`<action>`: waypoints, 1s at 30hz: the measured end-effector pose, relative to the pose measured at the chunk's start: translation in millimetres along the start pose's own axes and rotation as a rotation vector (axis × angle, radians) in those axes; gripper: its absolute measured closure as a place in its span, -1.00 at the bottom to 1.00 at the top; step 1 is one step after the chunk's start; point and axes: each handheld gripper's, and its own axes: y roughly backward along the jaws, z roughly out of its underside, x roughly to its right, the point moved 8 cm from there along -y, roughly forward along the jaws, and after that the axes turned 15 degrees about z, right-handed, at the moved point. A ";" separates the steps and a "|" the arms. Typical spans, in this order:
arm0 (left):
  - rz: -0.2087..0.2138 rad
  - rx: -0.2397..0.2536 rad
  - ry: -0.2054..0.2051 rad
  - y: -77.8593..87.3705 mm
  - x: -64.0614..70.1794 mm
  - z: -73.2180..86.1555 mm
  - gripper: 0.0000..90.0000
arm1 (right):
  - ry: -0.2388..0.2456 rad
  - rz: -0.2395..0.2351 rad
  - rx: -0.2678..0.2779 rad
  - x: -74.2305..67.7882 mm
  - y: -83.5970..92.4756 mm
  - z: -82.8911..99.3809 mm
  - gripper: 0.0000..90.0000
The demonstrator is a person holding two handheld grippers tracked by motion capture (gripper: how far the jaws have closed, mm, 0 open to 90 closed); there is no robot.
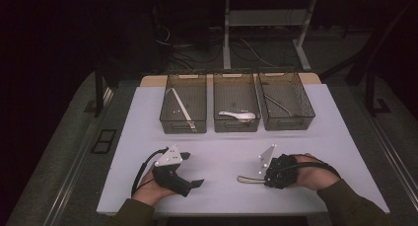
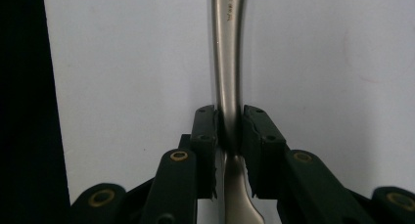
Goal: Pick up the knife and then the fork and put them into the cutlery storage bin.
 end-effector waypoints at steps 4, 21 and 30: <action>0.000 -0.001 0.000 0.0 0.3 -0.1 -1.00 | 0.026 -0.007 -0.053 -0.5 -0.9 -3.5 0.68; -0.003 0.006 -0.004 1.5 0.0 -0.9 -1.00 | 0.032 -0.041 -0.079 2.1 -1.8 -5.3 0.77; -0.004 0.007 -0.003 2.2 -0.2 -0.9 -1.00 | -0.108 0.003 0.033 19.4 10.5 -1.0 0.77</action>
